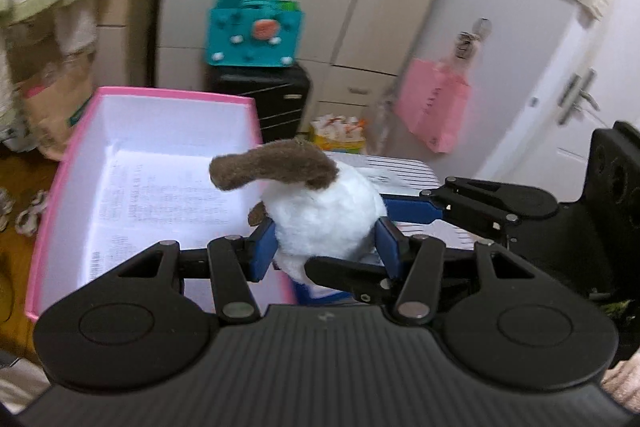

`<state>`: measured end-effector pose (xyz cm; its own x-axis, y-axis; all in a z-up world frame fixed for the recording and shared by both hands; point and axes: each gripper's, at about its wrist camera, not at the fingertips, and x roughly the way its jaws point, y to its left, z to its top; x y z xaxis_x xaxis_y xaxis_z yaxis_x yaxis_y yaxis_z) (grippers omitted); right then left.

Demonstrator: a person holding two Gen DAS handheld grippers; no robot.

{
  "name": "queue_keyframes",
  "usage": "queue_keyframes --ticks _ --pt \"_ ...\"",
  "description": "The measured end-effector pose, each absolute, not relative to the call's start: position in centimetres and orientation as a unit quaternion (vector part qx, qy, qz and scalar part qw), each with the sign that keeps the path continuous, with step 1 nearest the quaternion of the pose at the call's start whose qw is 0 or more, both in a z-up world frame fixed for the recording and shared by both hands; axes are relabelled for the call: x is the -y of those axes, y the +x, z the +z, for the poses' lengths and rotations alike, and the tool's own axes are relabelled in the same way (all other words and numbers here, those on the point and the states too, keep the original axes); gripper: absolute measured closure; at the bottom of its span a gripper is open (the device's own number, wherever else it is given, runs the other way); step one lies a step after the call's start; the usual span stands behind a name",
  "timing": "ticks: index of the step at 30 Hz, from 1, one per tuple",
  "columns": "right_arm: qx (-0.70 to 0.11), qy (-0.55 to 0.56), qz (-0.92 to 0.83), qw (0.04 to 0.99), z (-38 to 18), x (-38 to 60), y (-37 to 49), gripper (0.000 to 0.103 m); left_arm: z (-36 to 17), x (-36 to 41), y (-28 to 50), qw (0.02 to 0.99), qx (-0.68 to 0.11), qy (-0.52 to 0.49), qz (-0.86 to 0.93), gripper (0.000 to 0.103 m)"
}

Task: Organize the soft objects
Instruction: 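Carry the white plush toy with the left gripper into the pink box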

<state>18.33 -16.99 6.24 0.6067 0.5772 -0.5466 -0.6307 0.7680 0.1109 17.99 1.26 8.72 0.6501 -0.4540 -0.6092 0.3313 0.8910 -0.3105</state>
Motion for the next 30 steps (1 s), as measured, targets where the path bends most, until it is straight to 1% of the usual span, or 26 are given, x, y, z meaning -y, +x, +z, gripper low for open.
queue_keyframes --ticks 4,8,10,14,18,23,26,29,30 --pt "-0.298 -0.058 0.359 0.883 6.4 14.1 20.5 0.035 9.0 -4.0 19.6 0.906 -0.367 -0.092 -0.188 0.051" --pt "-0.318 -0.059 0.379 0.867 6.2 11.6 24.1 0.035 8.8 -6.2 23.0 0.904 -0.383 -0.099 -0.161 0.051" --pt "-0.324 -0.059 0.382 0.864 5.5 10.6 26.5 0.035 7.9 -7.4 25.3 0.903 -0.384 -0.117 -0.154 0.051" --pt "-0.359 -0.057 0.387 0.847 3.5 8.8 30.7 0.035 5.3 -9.7 30.2 0.880 -0.426 -0.156 -0.139 0.052" --pt "-0.359 -0.093 0.405 0.836 2.2 7.4 33.5 0.036 3.7 -10.7 33.5 0.866 -0.454 -0.166 -0.129 0.052" --pt "-0.369 -0.144 0.417 0.818 1.5 5.6 36.4 0.036 2.5 -10.9 36.6 0.850 -0.491 -0.153 -0.110 0.053" --pt "-0.379 -0.168 0.415 0.810 1.0 4.5 37.3 0.037 2.3 -10.4 37.5 0.848 -0.504 -0.126 -0.102 0.055" --pt "-0.393 -0.194 0.408 0.801 0.3 3.6 38.1 0.037 2.1 -9.9 38.5 0.849 -0.512 -0.098 -0.087 0.059" --pt "-0.394 -0.200 0.407 0.800 0.1 3.5 38.2 0.038 2.1 -9.8 38.8 0.849 -0.514 -0.091 -0.083 0.063"
